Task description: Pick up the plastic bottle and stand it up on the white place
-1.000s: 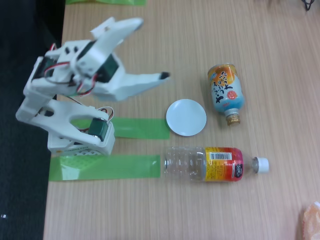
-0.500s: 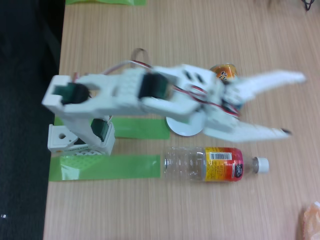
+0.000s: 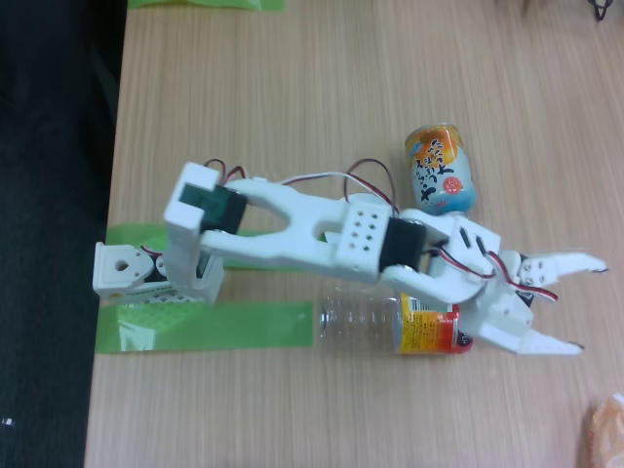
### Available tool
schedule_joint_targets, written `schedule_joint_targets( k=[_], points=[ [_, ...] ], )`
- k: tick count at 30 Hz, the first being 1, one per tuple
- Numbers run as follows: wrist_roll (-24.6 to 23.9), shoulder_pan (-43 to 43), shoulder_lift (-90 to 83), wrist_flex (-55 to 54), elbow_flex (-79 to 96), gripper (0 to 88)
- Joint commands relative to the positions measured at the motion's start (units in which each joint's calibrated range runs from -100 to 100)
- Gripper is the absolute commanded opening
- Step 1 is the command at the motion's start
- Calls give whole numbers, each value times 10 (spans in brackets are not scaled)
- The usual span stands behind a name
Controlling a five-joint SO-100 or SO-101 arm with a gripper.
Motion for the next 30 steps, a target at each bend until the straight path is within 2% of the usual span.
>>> schedule_joint_targets(
  k=[1,5,13,27,30],
  points=[
    [14,2,23,3,-27,347],
    [14,1,56,46,-36,347],
    [15,-10,124,204,-153,347],
    [15,-38,350,228,-470,346],
    [15,-38,364,280,-490,346]
  ],
)
